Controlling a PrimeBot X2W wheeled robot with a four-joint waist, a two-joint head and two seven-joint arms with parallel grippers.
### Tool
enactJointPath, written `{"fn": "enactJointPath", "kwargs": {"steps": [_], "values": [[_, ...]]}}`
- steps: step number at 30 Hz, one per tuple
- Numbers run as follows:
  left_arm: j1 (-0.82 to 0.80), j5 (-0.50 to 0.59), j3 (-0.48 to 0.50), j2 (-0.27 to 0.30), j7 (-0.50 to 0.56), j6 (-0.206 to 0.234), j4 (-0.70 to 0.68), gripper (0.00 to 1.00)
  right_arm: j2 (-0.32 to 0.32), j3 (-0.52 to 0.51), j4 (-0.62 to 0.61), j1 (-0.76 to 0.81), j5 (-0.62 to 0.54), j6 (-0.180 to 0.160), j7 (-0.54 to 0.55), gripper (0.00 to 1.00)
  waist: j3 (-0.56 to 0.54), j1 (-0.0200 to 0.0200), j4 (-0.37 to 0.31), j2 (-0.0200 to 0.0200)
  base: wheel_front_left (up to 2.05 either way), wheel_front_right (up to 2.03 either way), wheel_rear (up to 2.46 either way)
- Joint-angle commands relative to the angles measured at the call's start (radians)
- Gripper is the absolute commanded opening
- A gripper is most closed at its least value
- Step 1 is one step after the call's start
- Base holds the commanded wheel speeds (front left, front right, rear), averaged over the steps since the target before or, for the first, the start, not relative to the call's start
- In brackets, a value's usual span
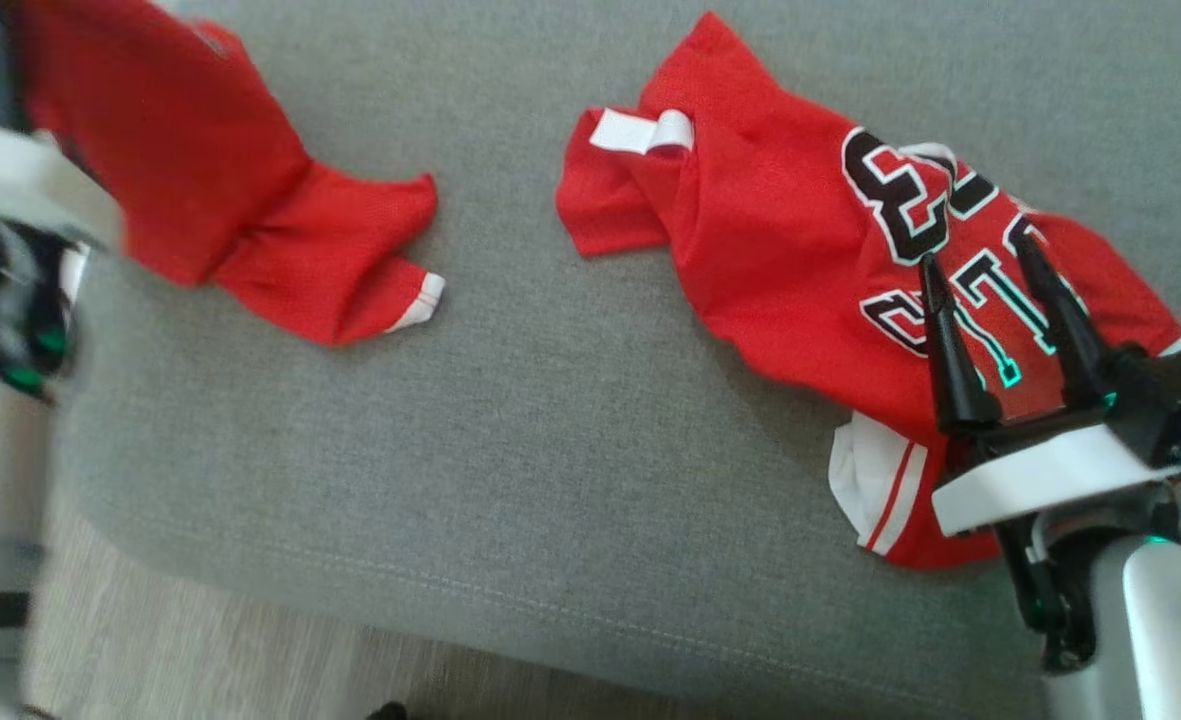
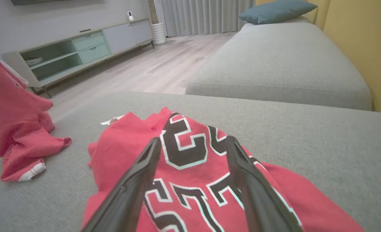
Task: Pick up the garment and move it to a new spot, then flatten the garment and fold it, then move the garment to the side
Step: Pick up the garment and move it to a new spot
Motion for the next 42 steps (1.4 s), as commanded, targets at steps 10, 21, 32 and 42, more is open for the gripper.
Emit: {"fn": "enactJointPath", "kwargs": {"steps": [10, 21, 32, 42], "values": [[-0.002, -0.082, -0.011, -0.120, -0.095, -0.119, 0.375, 0.00, -0.033, 0.026, -0.092, -0.066, -0.017, 0.008, 0.043, 1.00, 0.090, 0.0000, -0.026, 0.0000, 0.00, 0.00, 0.00], [0.155, -0.004, 0.105, -0.178, -0.143, -0.047, 0.249, 1.00, -0.018, 0.014, -0.055, -0.049, 0.000, 0.008, -0.002, 1.00, -0.011, 0.0000, -0.069, 0.0000, 0.00, 0.00, 0.00], [0.483, 0.165, 0.115, -0.240, -0.143, 0.021, -0.208, 1.00, -0.003, 0.004, -0.009, -0.004, 0.018, 0.008, -0.041, 1.00, -0.107, 0.0000, -0.129, 0.0000, 0.00, 0.00, 0.00], [0.556, 0.227, 0.045, -0.234, -0.086, 0.043, -0.427, 1.00, -0.001, -0.009, 0.019, 0.044, 0.034, 0.008, -0.057, 1.00, -0.155, 0.0000, -0.209, 0.0000, 0.00, 0.00, 0.00]]}}
